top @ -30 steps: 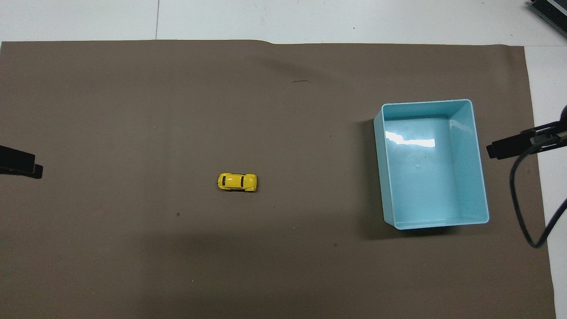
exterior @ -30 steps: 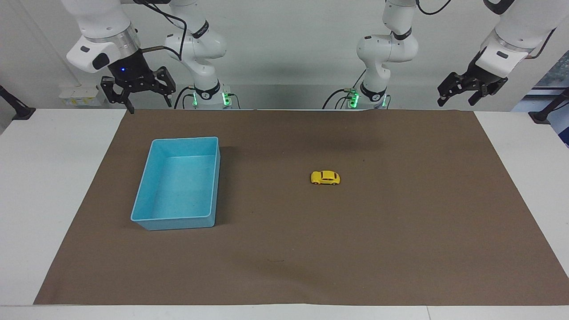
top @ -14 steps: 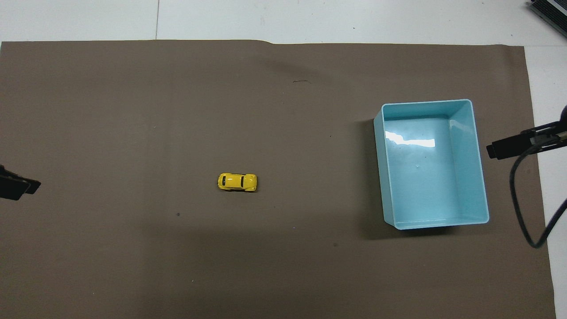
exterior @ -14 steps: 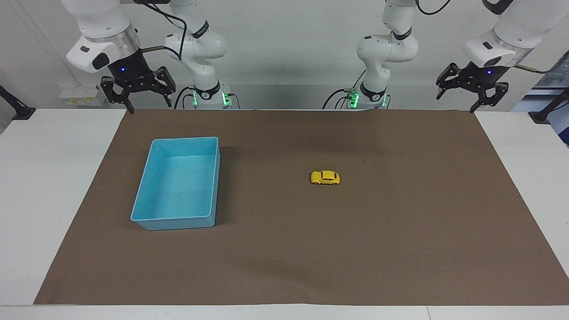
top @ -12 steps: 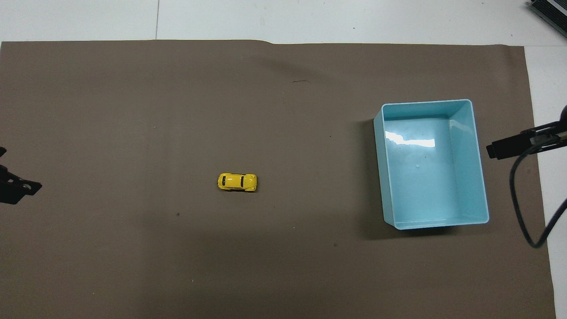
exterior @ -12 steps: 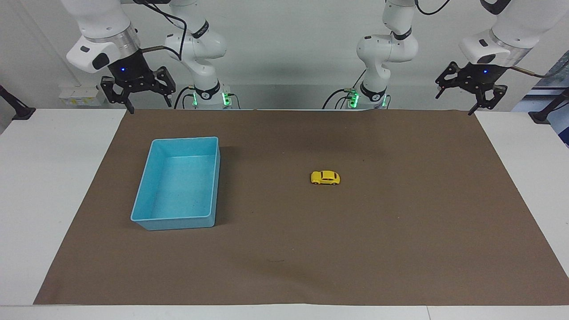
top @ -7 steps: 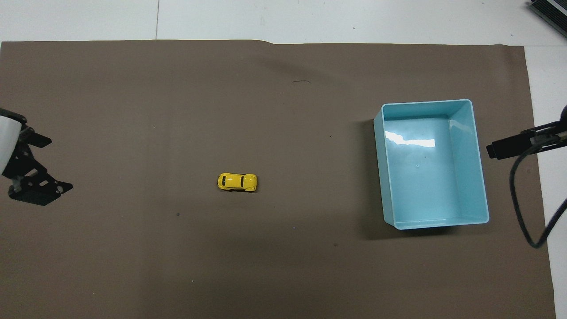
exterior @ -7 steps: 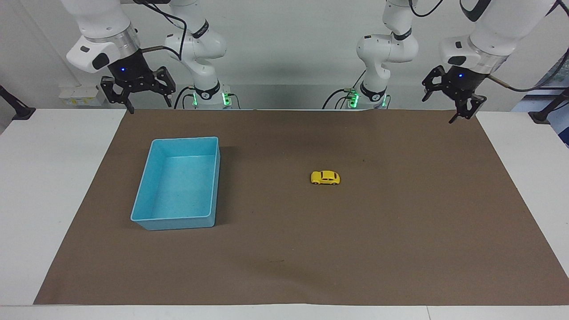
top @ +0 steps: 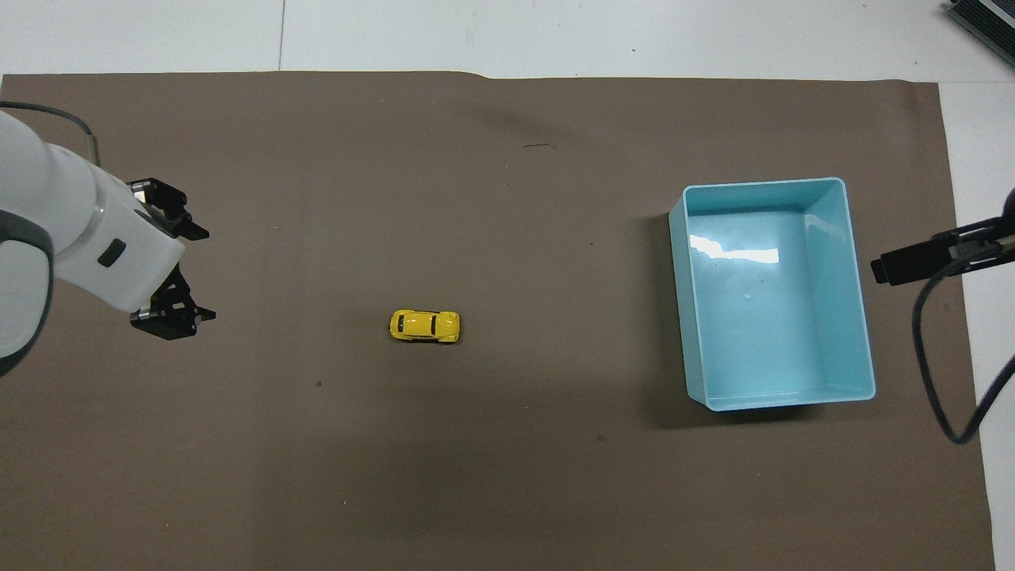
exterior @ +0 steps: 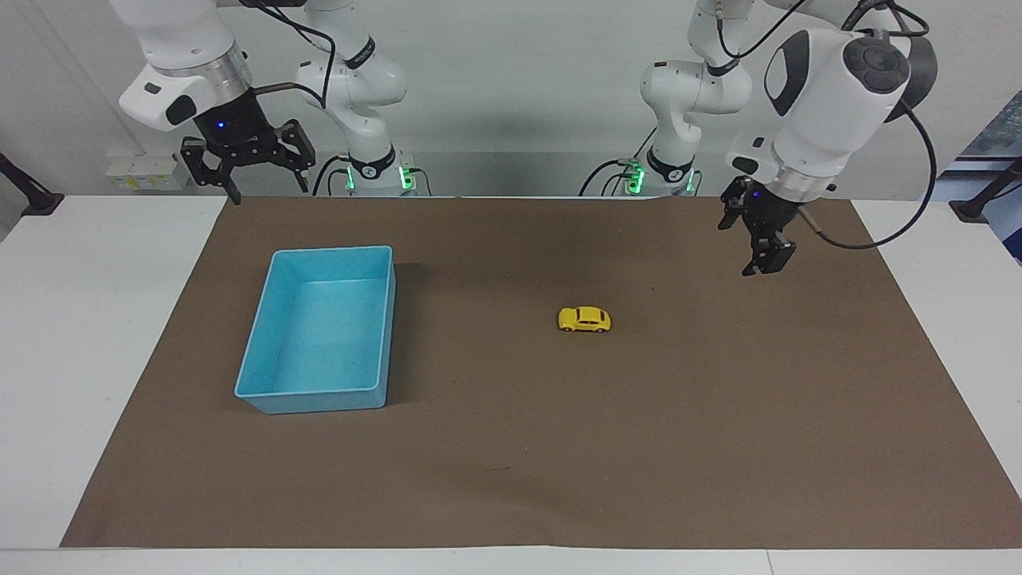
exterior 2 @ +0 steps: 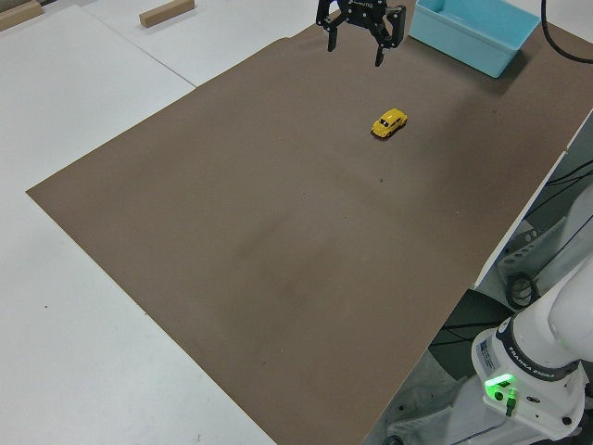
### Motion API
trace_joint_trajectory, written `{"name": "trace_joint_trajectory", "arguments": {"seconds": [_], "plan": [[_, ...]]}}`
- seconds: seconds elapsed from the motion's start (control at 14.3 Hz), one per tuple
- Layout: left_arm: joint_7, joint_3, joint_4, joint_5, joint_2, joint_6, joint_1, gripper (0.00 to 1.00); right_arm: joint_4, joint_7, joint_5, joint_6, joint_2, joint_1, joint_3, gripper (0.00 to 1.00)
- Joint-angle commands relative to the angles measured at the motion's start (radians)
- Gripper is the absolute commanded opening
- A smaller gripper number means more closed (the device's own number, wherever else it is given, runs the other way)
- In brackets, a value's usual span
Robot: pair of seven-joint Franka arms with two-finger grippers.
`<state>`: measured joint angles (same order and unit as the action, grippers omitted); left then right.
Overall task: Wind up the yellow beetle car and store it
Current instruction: 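Move the left gripper toward the yellow beetle car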
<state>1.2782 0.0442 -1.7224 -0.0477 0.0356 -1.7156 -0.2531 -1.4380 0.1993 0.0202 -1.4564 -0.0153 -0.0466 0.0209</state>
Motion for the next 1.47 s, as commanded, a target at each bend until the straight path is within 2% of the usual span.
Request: {"name": "trace_joint_trajectory", "arguments": {"seconds": [0.0,0.21,0.49,0.84,1.12,1.4], "plan": [[0.033,0.017,-0.119,-0.012,-0.017,-0.155,-0.072,1.0,-0.01,-0.021,0.015,-0.01,0.008,0.005,0.001,1.0],[0.016,0.017,-0.21,-0.012,-0.011,-0.283,-0.12,1.0,-0.01,-0.021,0.015,-0.01,0.008,0.005,0.001,1.0],[-0.064,0.017,-0.252,-0.012,0.082,-0.422,-0.237,1.0,-0.01,-0.021,0.015,-0.01,0.006,0.005,0.001,1.0],[-0.111,0.016,-0.417,-0.012,0.102,-0.698,-0.31,1.0,-0.01,-0.021,0.014,-0.01,0.008,0.013,0.001,1.0],[-0.172,0.016,-0.425,-0.015,0.139,-0.763,-0.354,1.0,-0.01,-0.021,0.014,-0.01,0.008,0.013,0.001,1.0],[-0.208,0.017,-0.43,-0.017,0.152,-0.771,-0.387,1.0,-0.01,-0.021,0.014,-0.01,0.008,0.013,0.001,1.0]]}}
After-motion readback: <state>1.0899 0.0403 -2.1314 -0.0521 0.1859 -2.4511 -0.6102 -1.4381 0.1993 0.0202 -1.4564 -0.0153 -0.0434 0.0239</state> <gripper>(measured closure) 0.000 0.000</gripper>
